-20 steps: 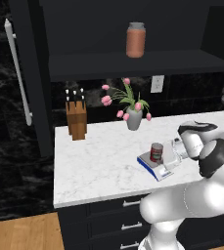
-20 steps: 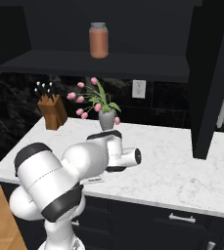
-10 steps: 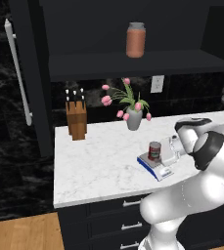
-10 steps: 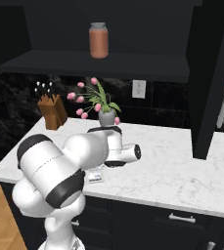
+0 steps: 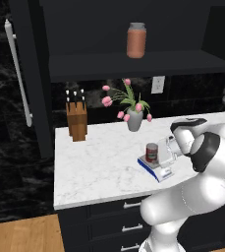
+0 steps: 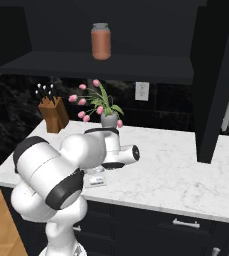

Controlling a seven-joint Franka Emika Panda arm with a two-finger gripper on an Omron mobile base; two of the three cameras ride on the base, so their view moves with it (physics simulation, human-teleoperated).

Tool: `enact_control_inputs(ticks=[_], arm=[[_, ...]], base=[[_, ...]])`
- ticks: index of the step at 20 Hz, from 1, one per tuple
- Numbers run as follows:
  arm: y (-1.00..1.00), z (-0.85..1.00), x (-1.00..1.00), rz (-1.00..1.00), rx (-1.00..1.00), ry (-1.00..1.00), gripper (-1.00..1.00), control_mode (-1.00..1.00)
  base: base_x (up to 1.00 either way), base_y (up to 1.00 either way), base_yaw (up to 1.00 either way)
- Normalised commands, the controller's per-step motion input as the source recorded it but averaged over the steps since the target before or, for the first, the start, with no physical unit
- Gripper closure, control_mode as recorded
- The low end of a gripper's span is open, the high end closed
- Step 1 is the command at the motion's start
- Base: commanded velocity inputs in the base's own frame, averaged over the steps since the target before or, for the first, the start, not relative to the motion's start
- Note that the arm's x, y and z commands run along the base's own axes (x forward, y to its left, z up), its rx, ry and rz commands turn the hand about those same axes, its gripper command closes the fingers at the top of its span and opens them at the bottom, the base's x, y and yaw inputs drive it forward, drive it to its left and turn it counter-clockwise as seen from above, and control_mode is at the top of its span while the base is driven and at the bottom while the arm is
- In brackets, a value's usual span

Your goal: Pick the canned food and place it on the digital scale for weighing, and close the cabinet.

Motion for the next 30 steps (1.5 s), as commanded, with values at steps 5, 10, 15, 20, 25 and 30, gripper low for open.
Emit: enact_control_inputs(ticks=[5, 10, 15, 20, 25, 30], arm=[[-0.04, -0.02, 0.00, 0.00, 0.00, 0.00, -1.00, -1.00], [-0.19, 0.00, -0.21, 0.00, 0.01, -0.08, -1.00, -1.00], [-0.21, 0.03, -0.17, 0.00, 0.02, -0.15, -1.00, -1.00], [-0.25, 0.57, -0.40, 0.00, 0.01, -0.52, -1.00, -1.00], [-0.45, 0.89, -0.60, 0.00, 0.07, -0.62, -1.00, -1.00], [-0.63, 1.00, -0.66, 0.00, 0.16, -0.57, -1.00, -1.00]], base=[[0.00, 0.00, 0.00], [0.00, 0.00, 0.00], [0.00, 0.00, 0.00], [0.00, 0.00, 0.00], [0.00, 0.00, 0.00], [0.00, 0.00, 0.00]])
